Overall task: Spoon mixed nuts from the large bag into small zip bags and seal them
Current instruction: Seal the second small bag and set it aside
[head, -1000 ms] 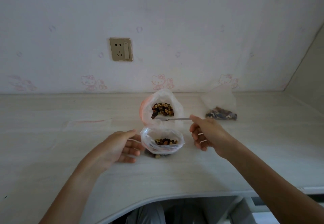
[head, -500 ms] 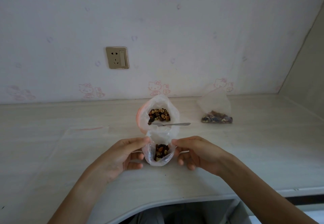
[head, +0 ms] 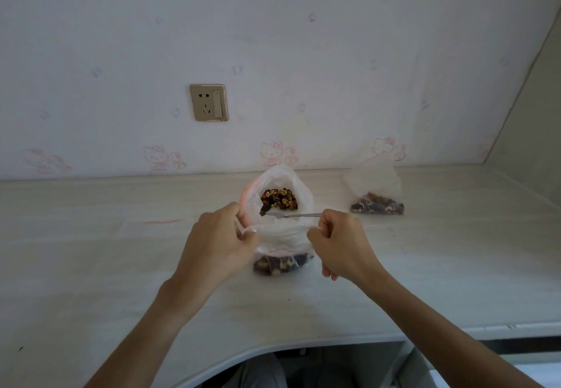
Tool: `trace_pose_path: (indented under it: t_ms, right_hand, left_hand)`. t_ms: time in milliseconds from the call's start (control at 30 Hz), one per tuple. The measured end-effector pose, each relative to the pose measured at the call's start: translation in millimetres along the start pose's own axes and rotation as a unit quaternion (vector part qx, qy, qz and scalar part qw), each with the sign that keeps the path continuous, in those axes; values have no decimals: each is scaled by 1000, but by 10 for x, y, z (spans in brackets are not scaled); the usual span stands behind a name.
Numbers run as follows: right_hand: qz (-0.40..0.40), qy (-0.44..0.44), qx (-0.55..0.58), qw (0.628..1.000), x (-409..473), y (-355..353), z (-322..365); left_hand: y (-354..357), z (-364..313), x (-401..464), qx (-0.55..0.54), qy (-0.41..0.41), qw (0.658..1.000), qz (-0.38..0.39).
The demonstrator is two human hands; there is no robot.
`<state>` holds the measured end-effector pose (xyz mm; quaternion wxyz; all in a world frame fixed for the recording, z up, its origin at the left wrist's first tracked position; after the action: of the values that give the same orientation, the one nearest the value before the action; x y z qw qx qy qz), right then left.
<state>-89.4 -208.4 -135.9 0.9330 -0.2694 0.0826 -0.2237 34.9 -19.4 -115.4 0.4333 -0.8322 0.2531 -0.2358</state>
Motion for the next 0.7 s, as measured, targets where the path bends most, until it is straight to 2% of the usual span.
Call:
trace_pose_path:
  t_ms: [67, 133, 200, 267, 367, 500, 567, 600, 700]
  right_hand:
    - [61, 44, 60, 995, 8, -3, -8]
    - [119, 70, 121, 983, -21, -29, -31]
    - [161, 74, 197, 964, -58, -49, -75]
    - [197, 67, 286, 935, -79, -55, -120]
    - [229, 60, 408, 882, -94, -26, -158]
    - [253, 43, 490, 833, -95, 66, -183]
    - [258, 33, 506, 822, -87, 101, -188]
    - [258, 29, 508, 821, -80, 114, -189]
    - [242, 22, 478, 844, -63, 119, -184]
  left_hand:
    - [59, 29, 9, -45, -54, 995, 65]
    - [134, 81, -9, -200, -112, 964, 138]
    - [188, 114, -60, -365, -147, 899, 193]
    - [222, 145, -92, -481, -145, 833, 232]
    - [234, 163, -122, -586, -106, 753, 281]
    - [225, 192, -138, -675, -91, 672, 291]
    - [221, 207, -151, -693, -80, 654, 292]
    - [215, 208, -157, -691, -67, 658, 291]
    - [184, 187, -149, -670, -53, 695, 256]
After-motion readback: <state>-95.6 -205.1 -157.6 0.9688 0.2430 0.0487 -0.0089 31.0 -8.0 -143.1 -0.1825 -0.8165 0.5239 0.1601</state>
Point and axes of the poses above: each hand's wrist, its own x-axis towards the middle knuckle, its own y-axis out of the palm, z = x × y, the point moved 3 cm from there along x, towards the middle knuckle, and after that the axes turned 11 degrees about z, right-handed, at the moved point
